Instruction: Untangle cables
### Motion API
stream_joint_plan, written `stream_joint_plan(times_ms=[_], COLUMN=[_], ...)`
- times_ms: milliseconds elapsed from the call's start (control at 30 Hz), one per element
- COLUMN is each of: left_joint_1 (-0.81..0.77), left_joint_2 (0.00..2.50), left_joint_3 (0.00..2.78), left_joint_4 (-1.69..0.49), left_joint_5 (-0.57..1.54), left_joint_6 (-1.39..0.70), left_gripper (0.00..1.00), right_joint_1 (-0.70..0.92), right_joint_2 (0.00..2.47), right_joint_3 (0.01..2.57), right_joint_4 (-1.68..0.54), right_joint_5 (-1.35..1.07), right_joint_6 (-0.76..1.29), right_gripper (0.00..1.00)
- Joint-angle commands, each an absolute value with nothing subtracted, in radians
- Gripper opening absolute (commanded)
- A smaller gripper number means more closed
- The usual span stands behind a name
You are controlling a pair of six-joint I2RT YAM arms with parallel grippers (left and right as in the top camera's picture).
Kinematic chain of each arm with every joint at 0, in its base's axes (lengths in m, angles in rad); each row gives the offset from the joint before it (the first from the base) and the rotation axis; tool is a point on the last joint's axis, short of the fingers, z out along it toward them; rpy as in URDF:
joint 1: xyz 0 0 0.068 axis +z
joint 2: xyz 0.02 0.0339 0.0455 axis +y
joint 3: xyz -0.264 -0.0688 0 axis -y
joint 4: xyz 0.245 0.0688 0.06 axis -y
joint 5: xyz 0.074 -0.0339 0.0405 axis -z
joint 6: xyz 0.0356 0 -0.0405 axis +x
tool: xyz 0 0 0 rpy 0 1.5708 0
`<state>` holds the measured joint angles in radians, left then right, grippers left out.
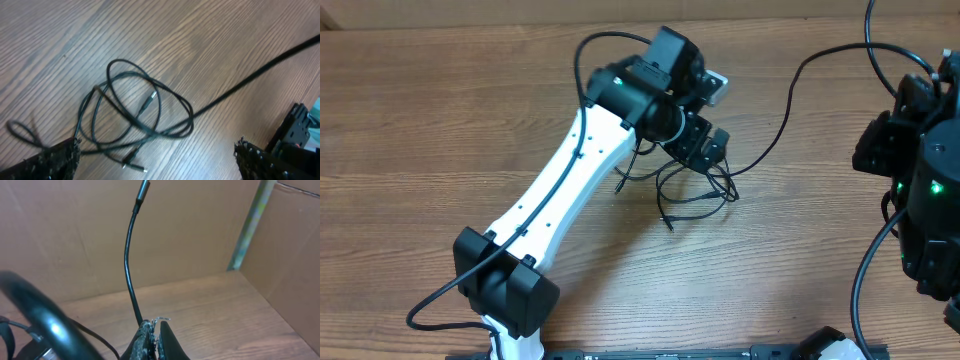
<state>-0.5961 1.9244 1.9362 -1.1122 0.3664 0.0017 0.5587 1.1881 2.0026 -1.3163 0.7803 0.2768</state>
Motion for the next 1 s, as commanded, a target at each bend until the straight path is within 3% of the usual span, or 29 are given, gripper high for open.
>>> stream_joint_plan(times_ms=[0,967], left_joint_1=[-0.590,-0.591], left_joint_2=[1.945,2.064], left_joint_3=[1.872,1.852], left_joint_4=[-1.063,-0.984], left_joint_5=[0.356,0.438], left_joint_6=[-0.062,-0.183], left_gripper=[1.00,1.00], right_joint_1=[0.560,0.560], right_joint_2=[1.173,1.173], right_joint_3=[2.012,2.011], right_joint_4=[-1.349,-1.439], right_joint_5=[0.810,0.731], right_joint_6=[0.335,0.397], right_gripper=[0.04,0.04])
